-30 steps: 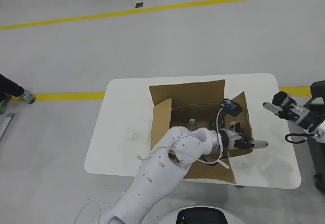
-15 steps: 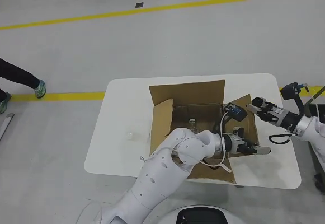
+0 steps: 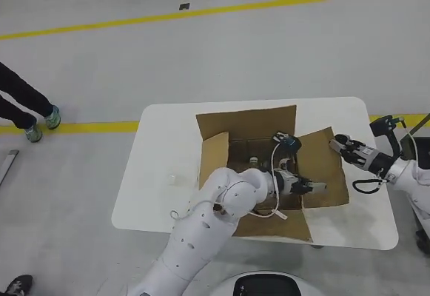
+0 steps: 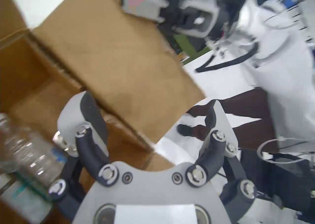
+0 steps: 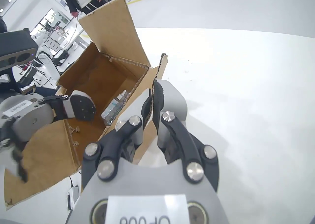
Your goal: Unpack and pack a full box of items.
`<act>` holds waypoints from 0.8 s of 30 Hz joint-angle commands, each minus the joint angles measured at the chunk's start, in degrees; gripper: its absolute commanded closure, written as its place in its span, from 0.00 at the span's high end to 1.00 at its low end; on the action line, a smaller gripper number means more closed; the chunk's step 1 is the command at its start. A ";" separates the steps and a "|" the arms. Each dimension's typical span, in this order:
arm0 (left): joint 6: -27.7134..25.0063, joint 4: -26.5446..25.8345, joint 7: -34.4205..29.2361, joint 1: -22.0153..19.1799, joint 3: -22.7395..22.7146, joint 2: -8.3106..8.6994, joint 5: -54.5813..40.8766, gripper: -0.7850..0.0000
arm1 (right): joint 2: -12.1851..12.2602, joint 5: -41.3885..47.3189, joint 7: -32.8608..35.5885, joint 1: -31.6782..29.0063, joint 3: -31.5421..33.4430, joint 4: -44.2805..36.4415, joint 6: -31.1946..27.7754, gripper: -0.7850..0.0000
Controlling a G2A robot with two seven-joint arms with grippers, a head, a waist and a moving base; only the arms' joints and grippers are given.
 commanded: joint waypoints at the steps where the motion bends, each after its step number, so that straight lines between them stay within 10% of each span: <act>1: 0.87 -2.65 -4.90 0.98 0.24 0.99 11.70 1.00 | 0.04 0.24 0.21 -0.26 0.18 -0.26 -0.19 0.00; 24: 5.48 -13.34 -14.22 10.57 -12.88 5.31 30.04 1.00 | 0.31 -0.14 0.33 -0.62 1.17 -0.14 -1.05 0.00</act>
